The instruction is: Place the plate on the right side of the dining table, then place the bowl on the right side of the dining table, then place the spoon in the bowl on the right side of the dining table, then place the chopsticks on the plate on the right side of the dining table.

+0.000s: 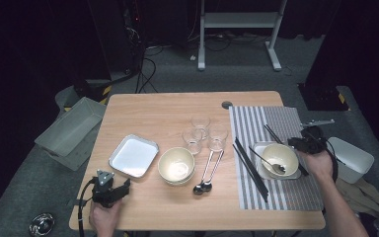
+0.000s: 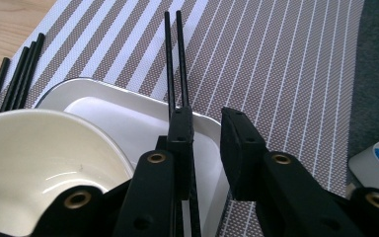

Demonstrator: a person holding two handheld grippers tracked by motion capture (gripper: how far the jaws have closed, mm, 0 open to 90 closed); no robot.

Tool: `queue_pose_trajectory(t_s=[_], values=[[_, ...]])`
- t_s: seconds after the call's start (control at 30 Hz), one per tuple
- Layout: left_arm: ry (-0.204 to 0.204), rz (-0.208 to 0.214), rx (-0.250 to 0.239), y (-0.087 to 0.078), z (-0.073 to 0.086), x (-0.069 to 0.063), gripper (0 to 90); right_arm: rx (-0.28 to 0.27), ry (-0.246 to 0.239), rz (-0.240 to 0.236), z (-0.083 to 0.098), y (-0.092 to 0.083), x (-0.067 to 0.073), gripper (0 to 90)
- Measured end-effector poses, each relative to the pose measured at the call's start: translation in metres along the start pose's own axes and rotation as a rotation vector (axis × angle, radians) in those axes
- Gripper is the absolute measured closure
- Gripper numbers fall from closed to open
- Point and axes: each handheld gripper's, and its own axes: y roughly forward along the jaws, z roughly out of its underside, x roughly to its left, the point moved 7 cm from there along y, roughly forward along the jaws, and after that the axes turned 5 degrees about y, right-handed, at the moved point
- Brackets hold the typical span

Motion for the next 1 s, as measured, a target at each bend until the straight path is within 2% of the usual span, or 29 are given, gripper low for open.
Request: queue_pose_trajectory(t_s=[0.37,1.0], values=[[0.001,0.001,0.0,0.0,0.0,0.0,28.7,-0.001,-0.019,0.052,-0.007,0.005,0.005,67.1],[0.001,0.001,0.0,0.0,0.0,0.0,28.7,0.027,-0.028,0.067,-0.016,0.013,0.009,60.1]])
